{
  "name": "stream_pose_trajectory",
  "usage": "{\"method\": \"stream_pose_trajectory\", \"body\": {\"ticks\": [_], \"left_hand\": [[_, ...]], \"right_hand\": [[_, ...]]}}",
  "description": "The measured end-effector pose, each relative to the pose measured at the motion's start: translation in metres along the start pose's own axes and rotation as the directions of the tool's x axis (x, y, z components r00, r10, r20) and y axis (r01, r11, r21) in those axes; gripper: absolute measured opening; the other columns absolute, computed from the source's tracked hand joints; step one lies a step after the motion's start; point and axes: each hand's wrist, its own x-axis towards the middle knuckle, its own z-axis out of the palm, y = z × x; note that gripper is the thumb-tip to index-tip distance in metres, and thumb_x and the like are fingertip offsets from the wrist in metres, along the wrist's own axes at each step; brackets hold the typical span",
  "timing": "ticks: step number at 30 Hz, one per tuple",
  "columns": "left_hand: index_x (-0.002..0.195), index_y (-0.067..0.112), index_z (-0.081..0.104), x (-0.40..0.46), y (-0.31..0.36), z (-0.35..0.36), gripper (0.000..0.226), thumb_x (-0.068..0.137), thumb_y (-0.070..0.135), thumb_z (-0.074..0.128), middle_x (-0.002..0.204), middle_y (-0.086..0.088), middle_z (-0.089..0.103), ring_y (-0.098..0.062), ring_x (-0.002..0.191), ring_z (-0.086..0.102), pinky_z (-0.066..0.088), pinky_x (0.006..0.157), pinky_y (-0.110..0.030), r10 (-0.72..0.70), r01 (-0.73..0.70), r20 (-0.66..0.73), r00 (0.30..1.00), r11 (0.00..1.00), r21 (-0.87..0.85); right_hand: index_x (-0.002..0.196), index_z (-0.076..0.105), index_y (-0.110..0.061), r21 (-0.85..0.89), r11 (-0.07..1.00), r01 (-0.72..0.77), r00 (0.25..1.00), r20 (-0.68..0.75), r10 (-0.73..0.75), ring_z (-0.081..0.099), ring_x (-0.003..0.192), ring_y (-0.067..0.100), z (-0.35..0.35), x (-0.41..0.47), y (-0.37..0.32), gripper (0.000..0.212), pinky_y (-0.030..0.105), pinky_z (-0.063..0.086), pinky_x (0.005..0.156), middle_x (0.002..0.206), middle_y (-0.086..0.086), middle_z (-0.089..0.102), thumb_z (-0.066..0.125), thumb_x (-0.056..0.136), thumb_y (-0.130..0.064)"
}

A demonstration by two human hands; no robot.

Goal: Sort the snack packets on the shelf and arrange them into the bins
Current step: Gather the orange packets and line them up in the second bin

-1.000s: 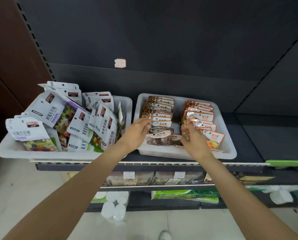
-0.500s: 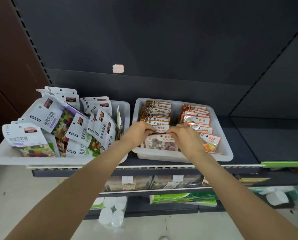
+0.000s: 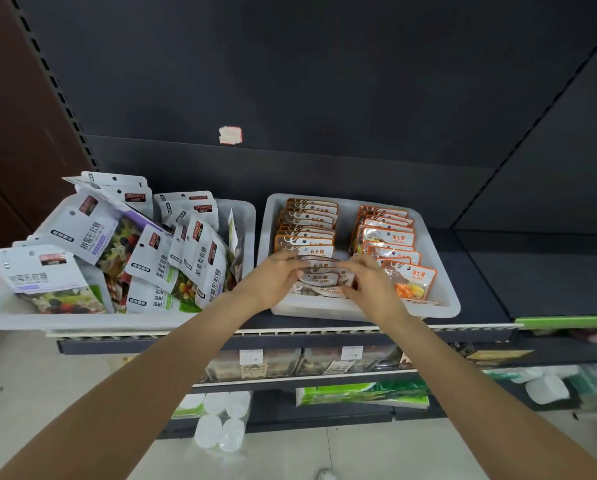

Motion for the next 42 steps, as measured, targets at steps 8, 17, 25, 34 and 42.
{"method": "stream_pose_trajectory", "body": {"ticks": [8, 17, 25, 34, 42], "left_hand": [[0.152, 0.022, 0.009, 0.004, 0.013, 0.011, 0.060, 0.101, 0.022, 0.041, 0.160, -0.003, -0.003, -0.019, 0.147, 0.005, 0.009, 0.116, -0.028, -0.185, 0.179, 0.003, 0.983, 0.942, -0.285], [0.151, 0.017, 0.017, 0.007, -0.004, 0.005, 0.062, 0.098, 0.027, 0.048, 0.159, -0.005, 0.009, -0.021, 0.147, 0.006, 0.012, 0.118, -0.033, -0.141, 0.140, -0.020, 0.990, 0.990, -0.032], [0.147, 0.016, 0.026, 0.056, -0.005, -0.019, 0.054, 0.098, 0.019, 0.046, 0.152, -0.013, 0.026, -0.031, 0.137, 0.033, 0.031, 0.112, -0.041, -0.245, 0.246, -0.151, 0.958, 0.969, -0.016], [0.150, 0.015, 0.019, 0.087, -0.034, -0.024, 0.063, 0.095, 0.016, 0.050, 0.156, -0.009, 0.022, -0.025, 0.143, 0.021, 0.026, 0.115, -0.037, -0.330, 0.340, -0.121, 0.936, 0.937, 0.082], [0.150, 0.019, 0.018, 0.080, -0.036, -0.019, 0.070, 0.091, 0.009, 0.053, 0.153, -0.008, 0.025, -0.028, 0.140, 0.025, 0.031, 0.112, -0.042, -0.307, 0.371, -0.277, 0.911, 0.903, 0.217]], "right_hand": [[0.148, 0.017, -0.017, 0.180, 0.956, -0.234, 0.946, 0.269, 0.181, 0.049, 0.124, 0.024, 0.013, 0.011, -0.027, 0.065, 0.027, 0.040, 0.093, 0.137, 0.006, 0.050, 0.050, 0.093, -0.007], [0.142, 0.031, -0.021, 0.331, 0.891, -0.312, 0.928, 0.306, 0.211, 0.044, 0.128, 0.019, 0.006, 0.018, -0.002, 0.055, 0.039, 0.036, 0.107, 0.132, -0.005, 0.050, 0.053, 0.093, -0.013], [0.150, 0.015, -0.024, 0.393, 0.865, -0.312, 0.949, 0.174, 0.263, 0.027, 0.142, 0.025, -0.014, 0.054, 0.001, 0.064, 0.042, 0.028, 0.113, 0.156, 0.002, 0.023, 0.050, 0.097, -0.031], [0.150, 0.010, -0.021, 0.584, 0.727, -0.362, 0.931, 0.260, 0.255, 0.041, 0.132, 0.025, -0.005, 0.127, -0.006, 0.070, 0.029, 0.037, 0.095, 0.148, 0.005, 0.037, 0.053, 0.096, -0.029], [0.143, 0.026, -0.027, 0.568, 0.772, -0.285, 0.944, 0.305, 0.125, 0.049, 0.123, 0.017, 0.005, 0.140, -0.013, 0.060, 0.029, 0.041, 0.090, 0.132, -0.003, 0.050, 0.057, 0.093, -0.021]]}}
